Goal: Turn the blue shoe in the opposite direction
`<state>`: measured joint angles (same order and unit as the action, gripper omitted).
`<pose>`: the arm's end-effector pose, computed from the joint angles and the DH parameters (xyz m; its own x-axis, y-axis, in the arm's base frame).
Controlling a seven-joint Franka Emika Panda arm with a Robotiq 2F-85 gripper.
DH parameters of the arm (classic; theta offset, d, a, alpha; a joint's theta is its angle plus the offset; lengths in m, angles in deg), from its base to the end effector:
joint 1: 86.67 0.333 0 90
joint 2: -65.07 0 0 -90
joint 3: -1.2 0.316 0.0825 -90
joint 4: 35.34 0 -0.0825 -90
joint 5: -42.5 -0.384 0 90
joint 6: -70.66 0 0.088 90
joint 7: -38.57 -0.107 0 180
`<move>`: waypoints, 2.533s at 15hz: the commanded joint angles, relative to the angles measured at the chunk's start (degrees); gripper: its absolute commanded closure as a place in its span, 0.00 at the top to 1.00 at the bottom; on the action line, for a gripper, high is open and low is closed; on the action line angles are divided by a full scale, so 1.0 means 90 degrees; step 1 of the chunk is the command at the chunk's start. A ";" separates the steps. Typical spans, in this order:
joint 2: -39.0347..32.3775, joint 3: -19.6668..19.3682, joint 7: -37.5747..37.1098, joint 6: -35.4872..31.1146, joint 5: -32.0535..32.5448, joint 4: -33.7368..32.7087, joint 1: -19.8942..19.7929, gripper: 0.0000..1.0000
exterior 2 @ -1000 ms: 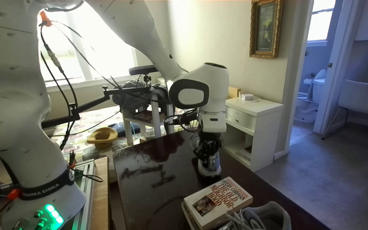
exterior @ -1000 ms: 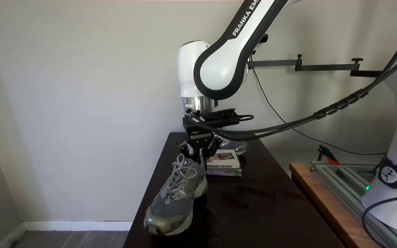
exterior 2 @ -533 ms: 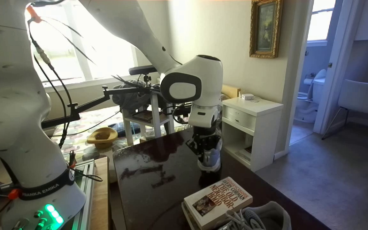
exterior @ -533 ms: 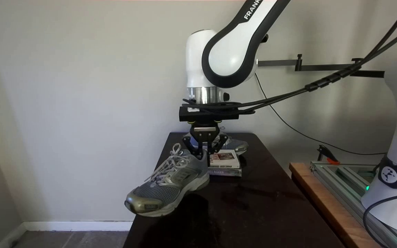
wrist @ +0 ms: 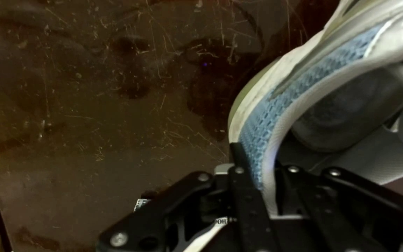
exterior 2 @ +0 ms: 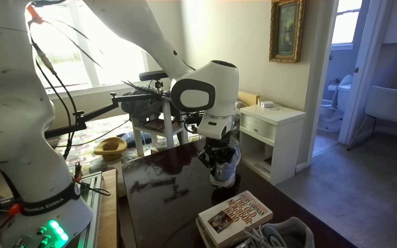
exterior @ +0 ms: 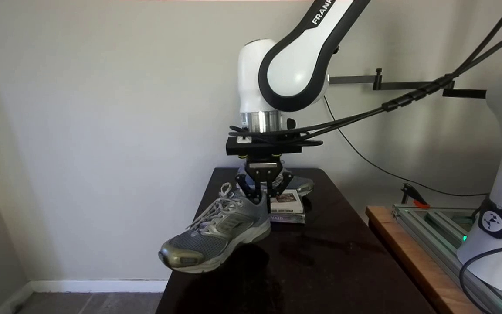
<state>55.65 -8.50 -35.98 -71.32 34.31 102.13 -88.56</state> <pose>0.4803 -0.1004 0.2417 -0.0501 -0.9962 -0.0715 -0.9967 0.0453 0.0680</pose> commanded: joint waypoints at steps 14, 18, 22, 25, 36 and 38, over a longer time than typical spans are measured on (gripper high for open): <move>0.0187 0.0223 -0.3701 0.0113 -0.1021 0.0425 -0.0057 0.03; 0.0312 0.0232 -0.4099 -0.0418 -0.1406 0.0708 -0.0060 0.03; 0.0366 0.0234 -0.4463 -0.0688 -0.1347 0.0928 -0.0035 0.03; 0.0423 0.0249 -0.4569 -0.0616 -0.1308 0.1037 -0.0046 0.03; 0.0692 0.0249 -0.4440 -0.0045 -0.1120 0.1171 -0.0103 0.36; 0.0724 0.0247 -0.4556 -0.0086 -0.1112 0.1175 -0.0095 0.49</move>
<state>59.44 -6.87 -75.76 -72.95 23.62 111.59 -88.70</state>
